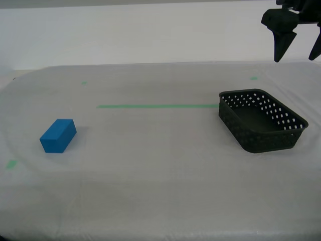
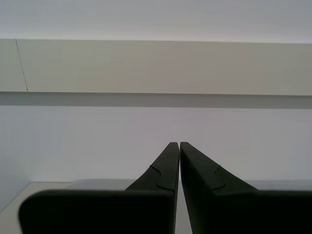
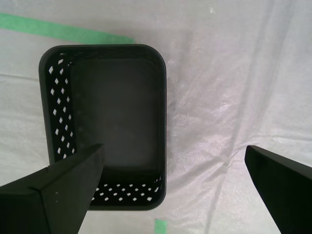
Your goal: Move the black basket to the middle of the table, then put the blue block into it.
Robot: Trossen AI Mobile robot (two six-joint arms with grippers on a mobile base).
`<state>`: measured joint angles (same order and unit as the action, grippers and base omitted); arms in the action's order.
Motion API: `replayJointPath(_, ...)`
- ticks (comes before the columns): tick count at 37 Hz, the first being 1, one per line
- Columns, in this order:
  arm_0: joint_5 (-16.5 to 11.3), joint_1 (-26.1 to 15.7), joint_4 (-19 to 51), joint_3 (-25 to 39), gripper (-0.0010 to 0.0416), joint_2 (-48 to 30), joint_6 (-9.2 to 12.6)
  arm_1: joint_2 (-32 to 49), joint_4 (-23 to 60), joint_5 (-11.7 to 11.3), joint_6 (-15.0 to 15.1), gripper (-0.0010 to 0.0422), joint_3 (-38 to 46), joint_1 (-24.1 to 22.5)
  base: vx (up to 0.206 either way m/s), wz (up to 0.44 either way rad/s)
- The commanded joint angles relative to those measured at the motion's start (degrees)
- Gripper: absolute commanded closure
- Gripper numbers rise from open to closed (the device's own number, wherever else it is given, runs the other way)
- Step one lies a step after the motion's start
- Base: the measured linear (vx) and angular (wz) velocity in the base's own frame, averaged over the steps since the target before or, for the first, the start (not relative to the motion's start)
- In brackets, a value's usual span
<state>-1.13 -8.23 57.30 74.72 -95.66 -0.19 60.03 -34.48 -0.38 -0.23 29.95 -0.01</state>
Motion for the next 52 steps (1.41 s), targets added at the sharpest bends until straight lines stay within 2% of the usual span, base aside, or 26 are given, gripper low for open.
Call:
replayJointPath(1, 0.13, -0.11, -1.49, -1.49, 0.0015, -0.09, 0.31, 0.0, -0.31, -0.02, 0.09, 0.0412, 0.02, -0.02, 0.0, 0.0)
replayJointPath(5, -0.09, -0.44, -2.4, -2.6, 0.0002, -0.09, 0.63, 0.0, -0.31, -0.02, 0.09, 0.0412, 0.02, -0.02, 0.0, 0.0)
replayJointPath(10, 0.04, -0.7, -3.82, -3.56, 0.0008, -0.09, 0.33, 0.0, -0.31, -0.02, 0.09, 0.0412, 0.02, -0.02, 0.0, 0.0)
replayJointPath(21, 1.29, -0.96, -7.28, -6.23, 0.0007, -1.27, 0.57, 0.0, -0.28, -0.02, 0.09, 0.0412, 0.02, -0.02, 0.0, 0.0)
replayJointPath(29, 3.19, -1.66, -8.26, -6.71, 0.0006, -4.44, 0.61, 0.0, -0.28, -0.02, 0.09, 0.0412, 0.04, 0.0, 0.0, 0.0)
replayJointPath(49, 3.1, -2.05, -11.91, -7.58, 0.0006, -11.15, -0.07, 0.0, -0.31, -0.02, 0.09, 0.0412, 0.04, -0.02, 0.0, 0.0)
replayJointPath(52, 2.29, -2.05, -13.57, -8.2, 0.0006, -12.0, -0.07, -0.02, -0.28, -0.04, 0.11, 0.0412, 0.04, 0.0, 0.0, 0.0)
